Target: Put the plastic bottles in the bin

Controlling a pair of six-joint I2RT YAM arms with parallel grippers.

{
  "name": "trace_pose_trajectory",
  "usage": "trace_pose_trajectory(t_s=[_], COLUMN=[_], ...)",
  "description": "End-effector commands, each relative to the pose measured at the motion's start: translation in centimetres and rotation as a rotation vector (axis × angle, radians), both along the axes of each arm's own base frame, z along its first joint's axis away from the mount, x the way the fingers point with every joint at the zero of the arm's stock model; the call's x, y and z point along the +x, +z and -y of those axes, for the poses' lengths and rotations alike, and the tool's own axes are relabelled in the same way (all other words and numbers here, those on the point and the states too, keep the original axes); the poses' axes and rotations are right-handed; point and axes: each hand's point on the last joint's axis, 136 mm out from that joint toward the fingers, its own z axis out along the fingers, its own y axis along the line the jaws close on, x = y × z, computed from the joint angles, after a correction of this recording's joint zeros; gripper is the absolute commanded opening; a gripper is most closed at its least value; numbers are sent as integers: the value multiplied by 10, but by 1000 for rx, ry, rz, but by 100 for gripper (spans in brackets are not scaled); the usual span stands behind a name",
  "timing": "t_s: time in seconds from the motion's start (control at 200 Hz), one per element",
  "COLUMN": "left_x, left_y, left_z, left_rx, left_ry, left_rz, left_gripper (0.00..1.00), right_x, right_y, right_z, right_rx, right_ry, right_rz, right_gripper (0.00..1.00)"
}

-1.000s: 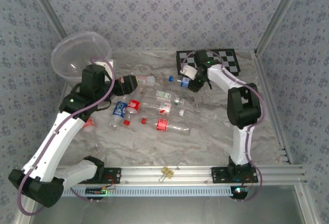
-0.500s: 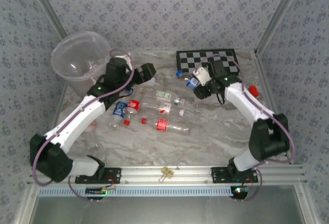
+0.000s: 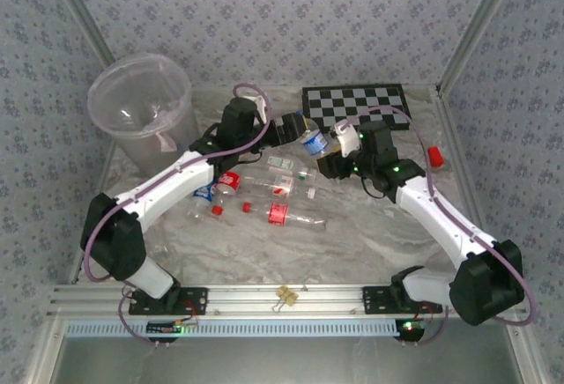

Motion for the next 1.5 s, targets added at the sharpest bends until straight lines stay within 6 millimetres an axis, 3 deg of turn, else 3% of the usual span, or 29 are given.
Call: trace_pose_trajectory(t_s=[0.0, 0.195, 0.565, 0.725, 0.87, 0.97, 1.104, 1.184, 1.399, 1.494], left_x=[-4, -9, -5, -2, 2, 5, 12, 17, 26, 29], left_y=[14, 10, 18, 30, 45, 59, 100, 130, 188, 202], left_z=[17, 29, 23, 21, 18, 11, -18, -45, -151, -199], left_rx=[-66, -69, -5, 28, 41, 57, 108, 151, 186, 218], left_ry=[-54, -87, -70, -73, -75, -70, -27, 23, 246, 354], left_rz=[23, 4, 48, 82, 117, 151, 251, 317, 395, 417], left_gripper=[93, 79, 53, 51, 50, 49, 49, 48, 36, 29], right_x=[-2, 4, 2, 0, -4, -7, -14, -20, -26, -28], right_y=[16, 16, 20, 28, 39, 45, 52, 43, 13, 6], right_z=[-15, -25, -35, -36, -31, -18, 2, 7, 11, 5], right_rx=[80, 102, 107, 89, 66, 24, 1, -20, -18, -17], right_ry=[28, 34, 79, 95, 101, 66, 28, 24, -1, 18], right_rz=[17, 18, 27, 58, 101, 137, 169, 143, 66, 36], right_gripper=[55, 56, 56, 72, 99, 100, 100, 100, 100, 100])
